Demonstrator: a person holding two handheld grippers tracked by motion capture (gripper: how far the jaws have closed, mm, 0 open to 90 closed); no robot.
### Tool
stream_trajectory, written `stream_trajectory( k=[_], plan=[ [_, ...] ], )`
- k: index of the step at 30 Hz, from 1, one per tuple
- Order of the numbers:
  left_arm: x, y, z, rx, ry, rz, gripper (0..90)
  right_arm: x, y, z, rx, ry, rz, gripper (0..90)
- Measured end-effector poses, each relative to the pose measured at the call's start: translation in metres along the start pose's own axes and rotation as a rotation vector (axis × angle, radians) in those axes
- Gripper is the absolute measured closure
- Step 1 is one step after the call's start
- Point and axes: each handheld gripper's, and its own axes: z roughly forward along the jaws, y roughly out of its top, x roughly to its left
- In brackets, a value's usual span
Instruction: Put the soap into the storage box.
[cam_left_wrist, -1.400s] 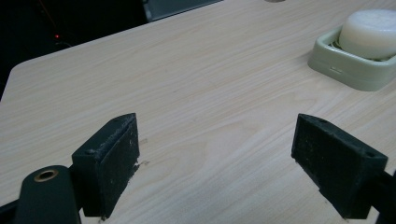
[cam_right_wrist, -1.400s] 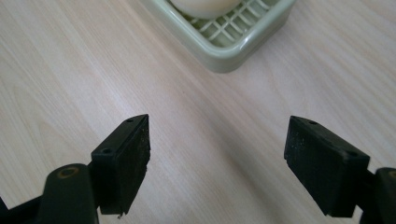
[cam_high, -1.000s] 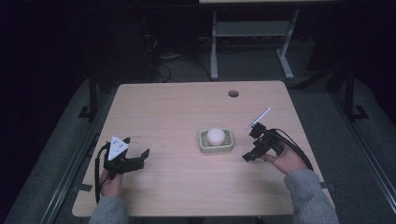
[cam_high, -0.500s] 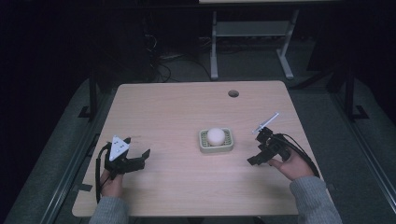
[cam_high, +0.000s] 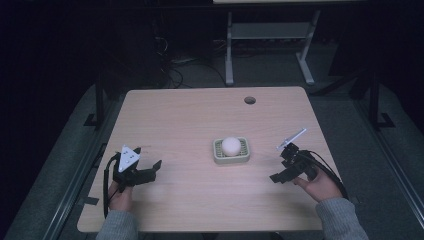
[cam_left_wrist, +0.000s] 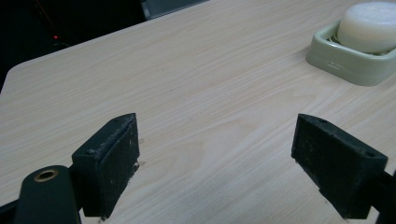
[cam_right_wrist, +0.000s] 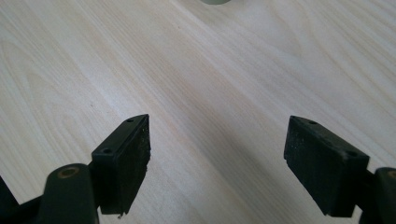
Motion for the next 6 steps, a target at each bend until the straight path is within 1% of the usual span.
stream_trajectory(
  k=[3,4,6],
  plan=[
    [-0.0001,0.0001,-0.0001,0.0,-0.001,0.0,14.9,0.0014,-0.0025,-0.0007,-0.016,-0.001,0.003,22.3],
    [-0.0006,-0.0002,0.0001,0.001,0.0,-0.004,14.8,0.0032,-0.0049,-0.0008,-0.025,0.002,-0.003,22.2],
    [-0.0003,0.0,0.0005,-0.004,0.001,-0.002,14.9,0.0057,-0.0074,-0.0008,-0.032,-0.008,-0.01,22.2]
  ],
)
